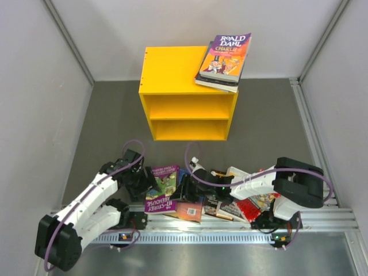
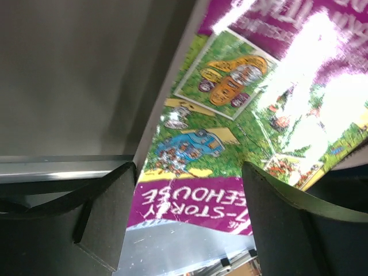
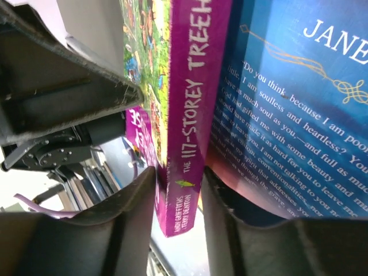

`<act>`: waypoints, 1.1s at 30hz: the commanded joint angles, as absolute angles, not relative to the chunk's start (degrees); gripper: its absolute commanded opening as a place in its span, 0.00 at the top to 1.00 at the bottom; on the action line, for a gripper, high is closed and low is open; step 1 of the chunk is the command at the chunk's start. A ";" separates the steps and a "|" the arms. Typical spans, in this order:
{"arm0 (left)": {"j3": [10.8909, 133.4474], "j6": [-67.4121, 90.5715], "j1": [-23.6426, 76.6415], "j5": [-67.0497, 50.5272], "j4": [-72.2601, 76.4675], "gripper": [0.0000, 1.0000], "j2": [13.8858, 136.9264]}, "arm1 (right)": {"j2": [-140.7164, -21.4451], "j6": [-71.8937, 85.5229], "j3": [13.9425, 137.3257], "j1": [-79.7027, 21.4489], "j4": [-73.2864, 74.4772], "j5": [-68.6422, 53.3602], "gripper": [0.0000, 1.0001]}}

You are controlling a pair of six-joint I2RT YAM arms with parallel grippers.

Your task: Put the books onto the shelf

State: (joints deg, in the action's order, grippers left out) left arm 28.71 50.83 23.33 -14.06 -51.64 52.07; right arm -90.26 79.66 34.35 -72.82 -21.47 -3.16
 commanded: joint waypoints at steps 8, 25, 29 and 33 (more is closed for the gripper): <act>30.67 50.98 23.55 -25.31 -50.36 0.22 43.78 | -93.43 82.00 36.31 -75.06 -31.55 -0.27 1.00; 38.49 49.66 23.55 -23.20 -44.39 0.21 51.93 | -71.35 61.54 32.15 -47.74 -8.10 -2.63 1.00; 40.07 48.70 23.55 -23.29 -42.81 0.21 56.94 | -76.19 55.47 38.39 -43.43 -5.54 -5.53 1.00; 41.31 47.03 23.82 -22.07 -42.36 0.23 60.90 | -79.62 54.75 40.43 -40.44 -4.83 -4.84 1.00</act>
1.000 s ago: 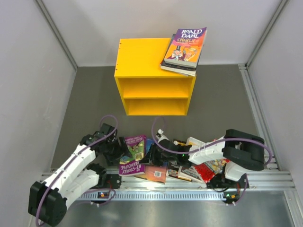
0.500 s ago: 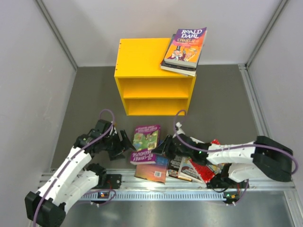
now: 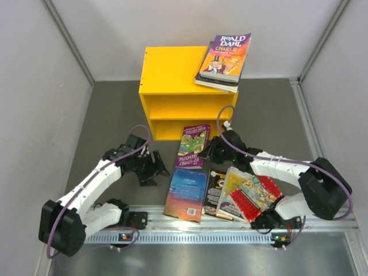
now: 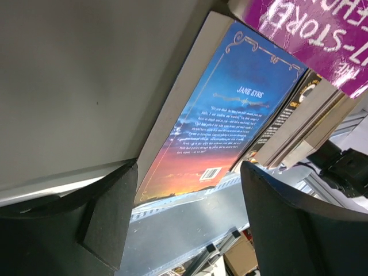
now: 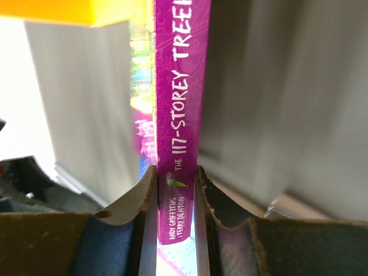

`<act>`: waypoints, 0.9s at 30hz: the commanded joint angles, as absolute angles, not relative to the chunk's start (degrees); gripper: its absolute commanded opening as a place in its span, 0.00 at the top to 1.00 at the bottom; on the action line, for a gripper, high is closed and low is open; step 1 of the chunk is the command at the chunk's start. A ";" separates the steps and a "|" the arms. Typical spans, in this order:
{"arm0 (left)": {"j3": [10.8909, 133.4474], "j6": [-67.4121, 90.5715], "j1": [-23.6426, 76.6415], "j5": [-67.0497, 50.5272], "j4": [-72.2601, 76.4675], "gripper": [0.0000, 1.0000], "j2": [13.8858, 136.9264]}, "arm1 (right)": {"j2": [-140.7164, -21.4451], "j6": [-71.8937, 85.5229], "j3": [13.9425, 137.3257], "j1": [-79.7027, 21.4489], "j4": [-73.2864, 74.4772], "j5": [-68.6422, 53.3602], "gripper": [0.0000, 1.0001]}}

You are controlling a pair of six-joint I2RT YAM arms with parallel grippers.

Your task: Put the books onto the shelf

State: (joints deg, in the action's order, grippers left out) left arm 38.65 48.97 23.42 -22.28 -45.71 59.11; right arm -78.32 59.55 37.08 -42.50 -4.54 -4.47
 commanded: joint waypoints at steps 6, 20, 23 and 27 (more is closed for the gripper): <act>41.75 45.70 25.22 -19.95 -42.01 0.25 67.05 | -83.75 55.46 42.89 -39.90 -2.99 -1.50 0.81; 43.24 45.79 26.45 -20.92 -37.80 0.27 74.97 | -74.65 51.32 47.29 -43.40 18.44 6.85 0.17; 42.98 45.79 26.46 -20.39 -37.18 0.27 75.15 | -70.66 54.74 44.04 -46.85 19.60 7.47 0.28; 42.71 45.09 26.46 -16.27 -37.18 0.28 77.33 | -69.08 60.29 38.77 -54.66 15.30 7.47 0.56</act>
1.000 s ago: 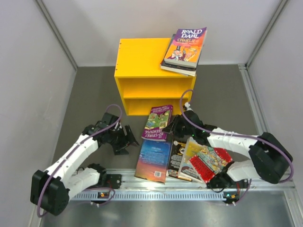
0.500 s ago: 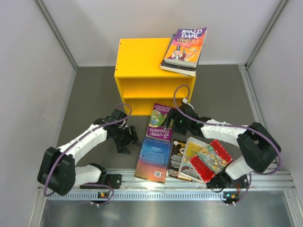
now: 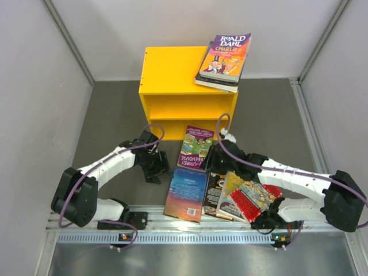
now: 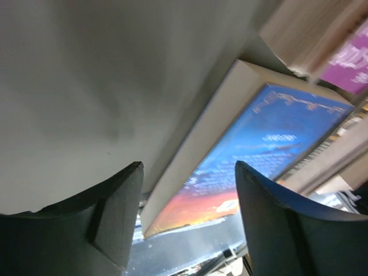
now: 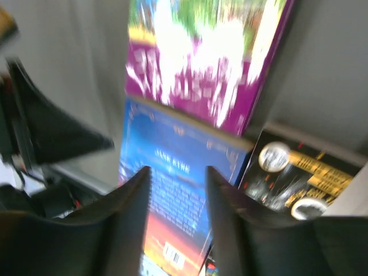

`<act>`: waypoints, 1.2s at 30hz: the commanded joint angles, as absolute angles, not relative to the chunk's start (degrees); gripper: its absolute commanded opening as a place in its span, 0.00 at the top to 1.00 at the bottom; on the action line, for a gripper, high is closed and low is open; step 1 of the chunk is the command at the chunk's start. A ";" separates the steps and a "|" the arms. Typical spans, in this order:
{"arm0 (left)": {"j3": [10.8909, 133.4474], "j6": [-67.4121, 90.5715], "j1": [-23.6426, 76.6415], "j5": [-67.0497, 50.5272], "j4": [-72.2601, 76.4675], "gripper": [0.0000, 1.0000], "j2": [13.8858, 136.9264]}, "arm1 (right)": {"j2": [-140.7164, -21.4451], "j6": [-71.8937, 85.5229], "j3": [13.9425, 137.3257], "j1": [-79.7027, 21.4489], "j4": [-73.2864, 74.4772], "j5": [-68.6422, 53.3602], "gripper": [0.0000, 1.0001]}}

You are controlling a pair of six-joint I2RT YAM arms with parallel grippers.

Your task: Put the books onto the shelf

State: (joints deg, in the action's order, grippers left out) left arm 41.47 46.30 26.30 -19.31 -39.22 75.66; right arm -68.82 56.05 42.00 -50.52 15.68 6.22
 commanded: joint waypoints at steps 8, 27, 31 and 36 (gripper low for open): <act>48.77 43.94 29.52 -2.20 -38.94 0.39 88.49 | -76.02 59.06 41.31 -56.69 13.01 7.91 0.99; 60.99 48.25 39.02 -2.90 -38.41 0.43 106.16 | -89.73 56.78 48.51 -53.44 18.71 15.29 1.00; 64.07 49.04 39.90 -4.65 -38.41 0.43 107.75 | -92.37 56.43 49.48 -52.65 21.62 17.31 1.00; 67.58 49.48 39.99 -5.62 -39.37 0.43 109.86 | -93.60 56.25 49.48 -51.50 22.15 17.75 1.00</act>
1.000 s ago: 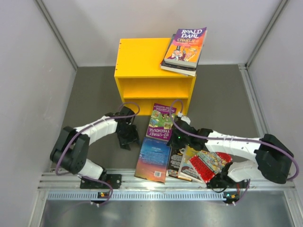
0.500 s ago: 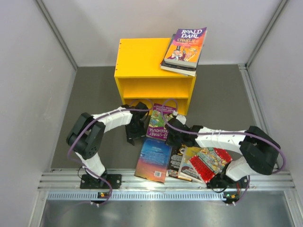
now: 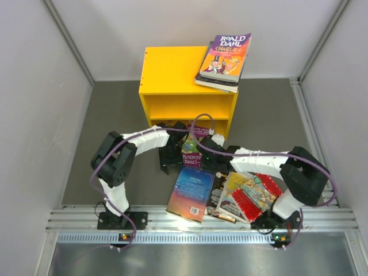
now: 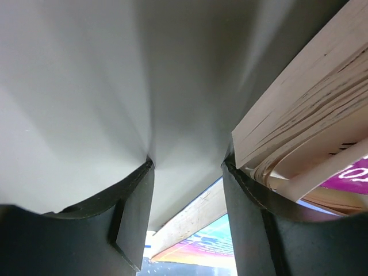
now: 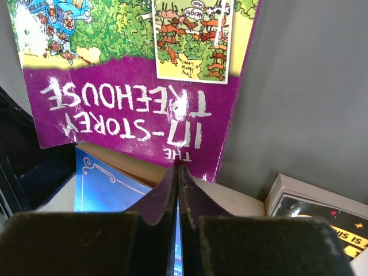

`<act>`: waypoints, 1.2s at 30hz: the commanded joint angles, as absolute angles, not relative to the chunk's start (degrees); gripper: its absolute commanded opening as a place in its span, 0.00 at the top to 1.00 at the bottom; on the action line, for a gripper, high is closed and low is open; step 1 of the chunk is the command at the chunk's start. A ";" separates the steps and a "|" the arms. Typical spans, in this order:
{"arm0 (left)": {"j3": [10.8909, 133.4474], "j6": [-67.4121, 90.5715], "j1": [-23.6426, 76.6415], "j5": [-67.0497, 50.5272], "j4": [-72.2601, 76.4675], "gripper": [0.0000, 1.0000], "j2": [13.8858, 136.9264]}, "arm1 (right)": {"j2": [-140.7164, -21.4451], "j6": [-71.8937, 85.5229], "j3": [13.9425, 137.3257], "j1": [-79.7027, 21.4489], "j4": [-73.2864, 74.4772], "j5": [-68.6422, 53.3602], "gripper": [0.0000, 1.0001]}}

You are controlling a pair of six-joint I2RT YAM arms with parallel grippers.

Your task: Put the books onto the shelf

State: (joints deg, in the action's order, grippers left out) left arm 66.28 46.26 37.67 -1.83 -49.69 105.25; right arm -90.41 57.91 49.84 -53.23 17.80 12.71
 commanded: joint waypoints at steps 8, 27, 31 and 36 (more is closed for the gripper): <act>71.89 49.92 40.25 -5.28 -40.25 0.43 112.67 | -93.16 58.53 49.31 -51.50 21.71 20.12 1.00; 78.92 49.75 41.31 -6.59 -39.19 0.39 107.93 | -93.25 62.32 56.07 -45.97 28.31 32.44 1.00; 78.40 49.05 41.31 -5.63 -40.78 0.40 106.18 | -92.55 60.56 57.48 -47.98 26.98 27.78 1.00; 77.26 48.43 41.13 -3.43 -42.18 0.39 103.28 | -90.18 60.29 57.31 -53.34 26.37 26.11 1.00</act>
